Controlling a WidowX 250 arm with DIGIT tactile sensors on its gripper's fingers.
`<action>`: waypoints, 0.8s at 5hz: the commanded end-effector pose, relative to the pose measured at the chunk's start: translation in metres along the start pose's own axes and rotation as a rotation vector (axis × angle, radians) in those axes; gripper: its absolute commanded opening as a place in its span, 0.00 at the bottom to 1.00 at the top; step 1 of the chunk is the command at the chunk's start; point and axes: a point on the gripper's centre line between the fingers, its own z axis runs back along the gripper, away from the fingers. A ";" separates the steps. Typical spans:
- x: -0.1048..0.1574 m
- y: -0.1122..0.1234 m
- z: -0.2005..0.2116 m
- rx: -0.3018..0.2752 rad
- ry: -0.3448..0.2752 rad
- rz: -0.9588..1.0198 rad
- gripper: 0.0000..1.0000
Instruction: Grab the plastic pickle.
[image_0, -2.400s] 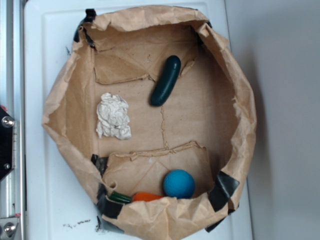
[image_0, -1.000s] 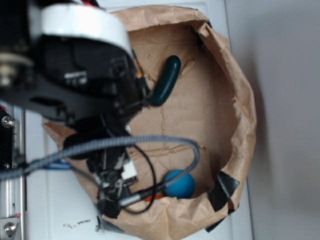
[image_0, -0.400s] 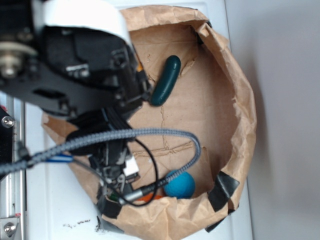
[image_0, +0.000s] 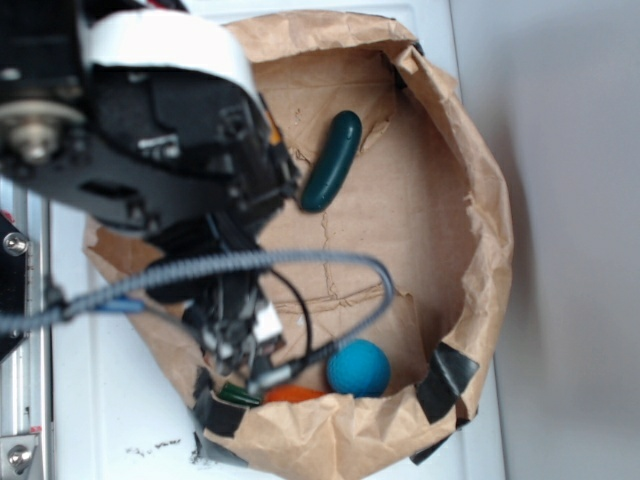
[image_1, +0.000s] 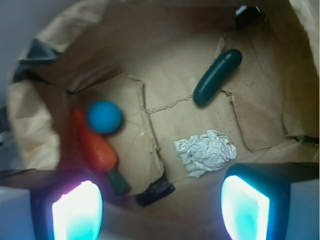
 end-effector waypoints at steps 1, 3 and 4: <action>0.040 0.010 -0.034 0.047 -0.195 0.131 1.00; 0.080 0.023 -0.062 0.101 -0.206 0.193 1.00; 0.089 0.034 -0.062 0.106 -0.246 0.219 1.00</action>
